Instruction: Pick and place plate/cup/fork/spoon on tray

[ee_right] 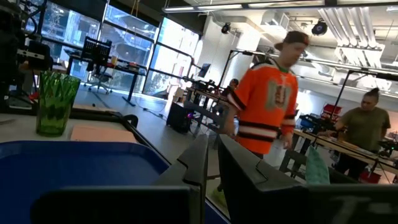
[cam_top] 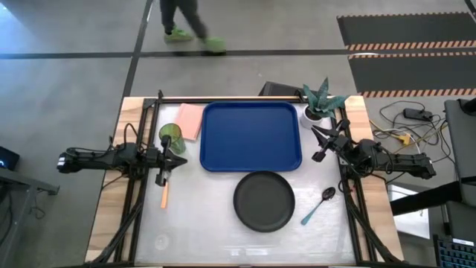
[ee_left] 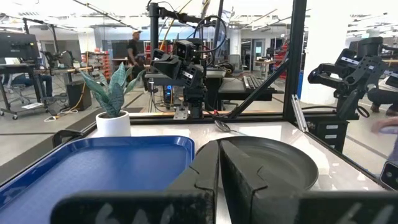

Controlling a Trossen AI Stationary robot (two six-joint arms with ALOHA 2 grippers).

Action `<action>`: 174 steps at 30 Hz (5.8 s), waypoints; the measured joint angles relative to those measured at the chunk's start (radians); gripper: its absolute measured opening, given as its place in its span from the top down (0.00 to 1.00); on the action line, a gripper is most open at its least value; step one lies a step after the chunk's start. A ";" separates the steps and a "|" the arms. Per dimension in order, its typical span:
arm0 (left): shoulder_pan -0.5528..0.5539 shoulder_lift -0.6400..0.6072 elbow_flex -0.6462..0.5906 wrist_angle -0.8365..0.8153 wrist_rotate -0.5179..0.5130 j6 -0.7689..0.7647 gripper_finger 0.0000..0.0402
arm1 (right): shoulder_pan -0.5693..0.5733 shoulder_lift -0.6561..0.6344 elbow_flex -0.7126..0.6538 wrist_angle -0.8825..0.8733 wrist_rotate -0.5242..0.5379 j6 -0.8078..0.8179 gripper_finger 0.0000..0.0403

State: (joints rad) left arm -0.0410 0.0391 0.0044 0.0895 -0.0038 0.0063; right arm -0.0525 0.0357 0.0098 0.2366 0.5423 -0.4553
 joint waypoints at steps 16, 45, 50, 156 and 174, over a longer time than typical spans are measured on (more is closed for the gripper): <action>0.000 0.000 0.000 0.000 0.000 0.000 1.00 | 0.000 0.000 0.000 0.000 0.000 0.000 0.93; 0.000 0.007 -0.001 0.771 0.023 -0.369 1.00 | 0.000 0.000 0.000 0.097 0.030 0.621 0.93; 0.000 0.046 -0.001 0.770 0.052 -0.411 1.00 | 0.000 0.014 0.004 0.164 -0.173 0.775 0.93; -0.007 0.388 0.029 0.963 0.049 -0.052 1.00 | 0.399 1.314 0.606 -0.531 -0.289 1.309 0.96; -0.007 0.383 0.029 0.966 0.050 -0.053 1.00 | 0.377 1.179 0.695 -0.509 -0.280 1.356 0.98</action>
State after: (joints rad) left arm -0.0482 0.4225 0.0330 1.0554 0.0462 -0.0467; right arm 0.3249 1.2148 0.7050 -0.2722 0.2619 0.9005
